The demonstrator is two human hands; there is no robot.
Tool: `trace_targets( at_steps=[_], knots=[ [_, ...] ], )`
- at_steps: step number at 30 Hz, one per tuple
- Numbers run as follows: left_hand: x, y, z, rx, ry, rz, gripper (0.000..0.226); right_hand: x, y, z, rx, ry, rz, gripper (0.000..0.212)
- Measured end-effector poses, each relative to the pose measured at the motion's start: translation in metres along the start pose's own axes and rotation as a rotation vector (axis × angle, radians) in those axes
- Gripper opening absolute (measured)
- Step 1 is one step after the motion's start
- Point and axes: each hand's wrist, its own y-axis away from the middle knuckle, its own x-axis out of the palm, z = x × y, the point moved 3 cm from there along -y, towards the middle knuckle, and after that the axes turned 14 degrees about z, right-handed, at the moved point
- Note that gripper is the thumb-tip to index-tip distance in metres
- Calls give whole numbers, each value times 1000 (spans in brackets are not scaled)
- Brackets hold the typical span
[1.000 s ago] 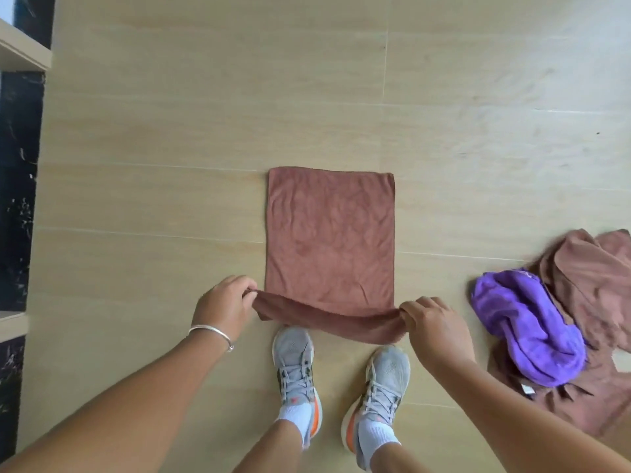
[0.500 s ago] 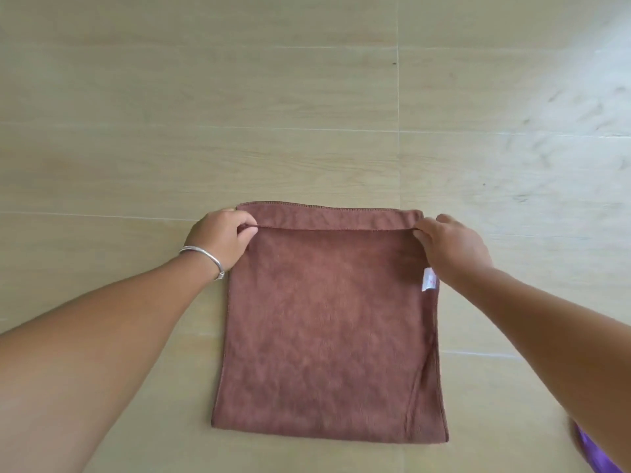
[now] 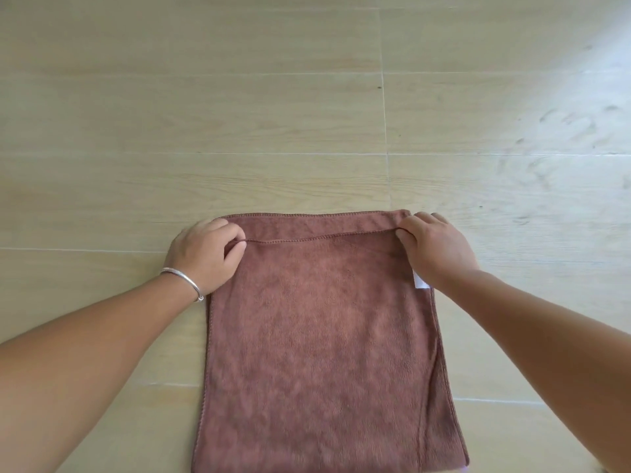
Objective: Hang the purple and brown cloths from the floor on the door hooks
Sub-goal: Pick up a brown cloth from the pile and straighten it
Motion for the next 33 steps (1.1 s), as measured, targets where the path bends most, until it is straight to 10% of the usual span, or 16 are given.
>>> trace_targets(
  at_steps=[6, 25, 30, 33],
  knots=[
    [3, -11, 12, -8, 414, 147, 15, -8, -6, 3, -96, -64, -19, 24],
    [-13, -43, 5, -381, 343, -124, 10, -12, -57, 5, 225, -32, -11, 18],
    [-5, -14, -22, 37, -56, -286, 33, -4, -18, 40, -192, 170, -200, 33],
    [23, 0, -39, 224, -190, -71, 46, 20, -3, 49, -260, 236, 5, 45]
  ],
)
